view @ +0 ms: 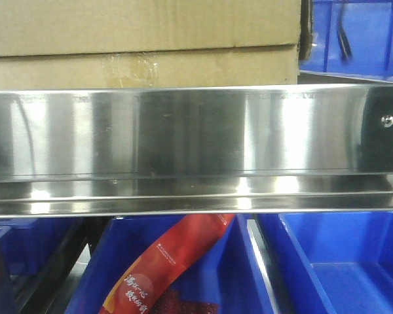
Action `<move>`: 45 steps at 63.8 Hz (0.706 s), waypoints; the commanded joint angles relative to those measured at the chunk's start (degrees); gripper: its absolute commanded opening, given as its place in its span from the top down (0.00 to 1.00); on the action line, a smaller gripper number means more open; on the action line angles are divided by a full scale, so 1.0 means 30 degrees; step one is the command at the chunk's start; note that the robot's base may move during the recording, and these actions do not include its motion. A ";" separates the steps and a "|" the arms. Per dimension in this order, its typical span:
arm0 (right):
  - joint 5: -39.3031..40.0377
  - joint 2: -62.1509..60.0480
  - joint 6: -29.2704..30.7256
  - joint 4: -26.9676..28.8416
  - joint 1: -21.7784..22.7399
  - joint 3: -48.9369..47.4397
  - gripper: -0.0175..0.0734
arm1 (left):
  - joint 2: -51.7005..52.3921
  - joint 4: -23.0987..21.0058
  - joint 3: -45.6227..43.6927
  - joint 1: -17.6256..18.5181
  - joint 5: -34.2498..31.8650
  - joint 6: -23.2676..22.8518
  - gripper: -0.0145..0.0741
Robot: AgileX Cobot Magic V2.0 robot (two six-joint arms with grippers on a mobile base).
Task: Grab carton from right shelf to conveyor
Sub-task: 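Close both grippers on opposite side walls of the brown carton, then lift the carton with both grippers and pull it off the shelf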
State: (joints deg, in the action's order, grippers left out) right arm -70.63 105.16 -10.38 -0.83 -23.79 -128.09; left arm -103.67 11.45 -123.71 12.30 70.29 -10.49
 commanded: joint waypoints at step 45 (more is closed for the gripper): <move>0.0222 0.1829 -0.0035 -0.0372 0.0083 -0.0172 0.87 | -0.1703 -0.1185 -0.0170 -0.1453 -0.0110 0.0007 0.82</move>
State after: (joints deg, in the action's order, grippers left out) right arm -70.29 111.19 -10.74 -1.23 -23.71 -128.09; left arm -108.90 6.76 -123.90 8.13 70.06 -10.50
